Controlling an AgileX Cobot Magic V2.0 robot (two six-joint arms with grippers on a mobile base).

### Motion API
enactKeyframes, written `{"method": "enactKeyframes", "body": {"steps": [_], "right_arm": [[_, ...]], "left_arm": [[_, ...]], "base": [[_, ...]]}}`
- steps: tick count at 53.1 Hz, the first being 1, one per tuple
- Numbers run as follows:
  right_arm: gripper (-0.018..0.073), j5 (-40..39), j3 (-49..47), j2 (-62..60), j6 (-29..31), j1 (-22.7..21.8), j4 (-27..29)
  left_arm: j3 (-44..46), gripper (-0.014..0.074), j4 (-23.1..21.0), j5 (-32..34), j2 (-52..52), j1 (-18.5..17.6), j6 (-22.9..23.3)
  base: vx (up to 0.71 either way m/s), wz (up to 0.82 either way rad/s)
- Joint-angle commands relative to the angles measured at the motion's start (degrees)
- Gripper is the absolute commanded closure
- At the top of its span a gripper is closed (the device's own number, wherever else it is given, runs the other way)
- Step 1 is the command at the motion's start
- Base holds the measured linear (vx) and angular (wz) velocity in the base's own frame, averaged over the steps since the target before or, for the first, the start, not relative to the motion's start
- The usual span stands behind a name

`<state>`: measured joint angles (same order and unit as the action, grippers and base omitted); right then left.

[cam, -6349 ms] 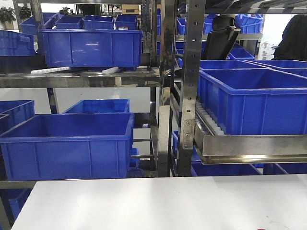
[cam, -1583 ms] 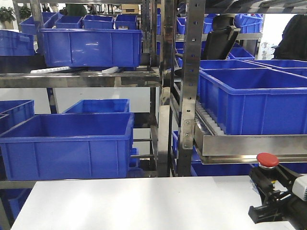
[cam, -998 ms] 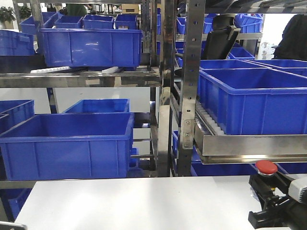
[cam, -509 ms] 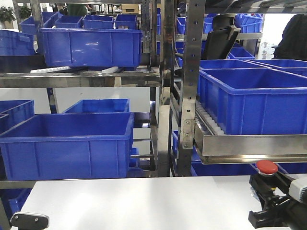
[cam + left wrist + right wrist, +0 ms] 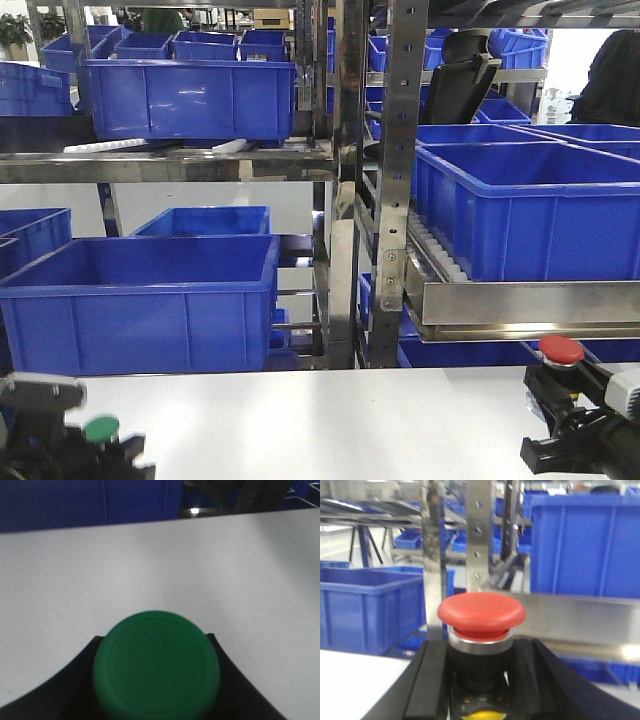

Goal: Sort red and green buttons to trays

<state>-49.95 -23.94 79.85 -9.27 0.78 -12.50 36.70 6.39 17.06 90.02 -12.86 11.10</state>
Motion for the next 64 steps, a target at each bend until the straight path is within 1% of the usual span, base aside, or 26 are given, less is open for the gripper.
{"method": "enactKeyframes", "body": {"steps": [1, 5, 7, 12, 14, 17, 20, 24, 29, 32, 36, 40, 45, 51, 64], "right_arm": [[0.0569, 2.29, -1.87, -2.80, -3.10, -0.22, 1.69], [0.0569, 8.56, -2.61, -4.52, -5.67, -0.22, -0.05], [0.0569, 11.20, -3.15, -5.93, -6.40, -0.22, -2.15], [0.0569, 18.00, -4.73, -10.30, -9.68, -0.22, -8.05], [0.0569, 21.02, -5.47, -12.36, -11.78, -0.22, -10.37], [0.0569, 26.73, -6.54, -16.58, -16.76, -0.22, -14.00], [0.0569, 32.71, -7.12, -20.31, -20.92, -0.22, -17.05], [0.0569, 38.49, -6.96, -26.04, -26.07, -0.22, -21.95], [0.0569, 43.47, -6.28, -33.37, -30.73, 0.10, -27.13], [0.0569, 44.54, -5.69, -37.74, -32.47, 0.84, -28.96], [0.0569, 45.34, -4.57, -43.11, -34.57, 2.69, -29.10], [0.0569, 46.12, -3.51, -46.91, -34.92, 4.35, -29.15], [0.0569, 46.64, -2.62, -50.08, -34.87, 5.44, -29.97], [0.0569, 47.04, -2.61, -51.71, -34.87, 5.46, -32.16], [0.0569, 46.97, -2.61, -52.01, -34.93, 5.46, -32.16]], "left_arm": [[5.80, 0.0602, 2.90, -7.39, -9.32, -0.18, 0.62], [9.07, 0.0602, 2.70, -14.66, -14.02, -0.18, 0.62], [10.30, 0.0602, 2.70, -18.09, -16.52, -0.18, 0.56], [11.35, 0.0602, 2.47, -22.77, -21.79, -0.18, 0.43], [11.05, 0.0602, 2.18, -24.26, -23.77, -0.18, 0.43], [10.08, 0.0602, 1.70, -26.86, -26.89, -0.18, 0.43], [8.73, 0.0602, 1.70, -28.26, -29.82, -0.18, 0.43], [6.04, 0.0602, 1.58, -28.51, -34.93, -0.18, 0.43], [2.84, 0.0602, 0.21, -28.21, -40.91, -0.18, 0.43], [0.49, 0.0602, -0.60, -28.27, -44.56, -0.18, 0.43], [-2.94, 0.0602, -1.02, -28.40, -48.96, -0.18, 0.62], [-5.43, 0.0602, -2.32, -28.28, -52.60, -0.18, 0.62], [-7.67, 0.0602, -2.19, -27.85, -55.79, -0.18, 0.46], [-8.86, 0.0602, -2.19, -28.28, -57.20, -0.18, 0.51], [-9.00, 0.0602, -2.19, -28.45, -57.34, -0.18, 0.51]], "base": [[0.00, 0.00], [0.00, 0.00], [0.00, 0.00], [0.00, 0.00], [0.00, 0.00], [0.00, 0.00], [0.00, 0.00], [0.00, 0.00], [0.00, 0.00], [0.00, 0.00], [0.00, 0.00], [0.00, 0.00], [0.00, 0.00], [0.00, 0.00], [0.00, 0.00]]}}
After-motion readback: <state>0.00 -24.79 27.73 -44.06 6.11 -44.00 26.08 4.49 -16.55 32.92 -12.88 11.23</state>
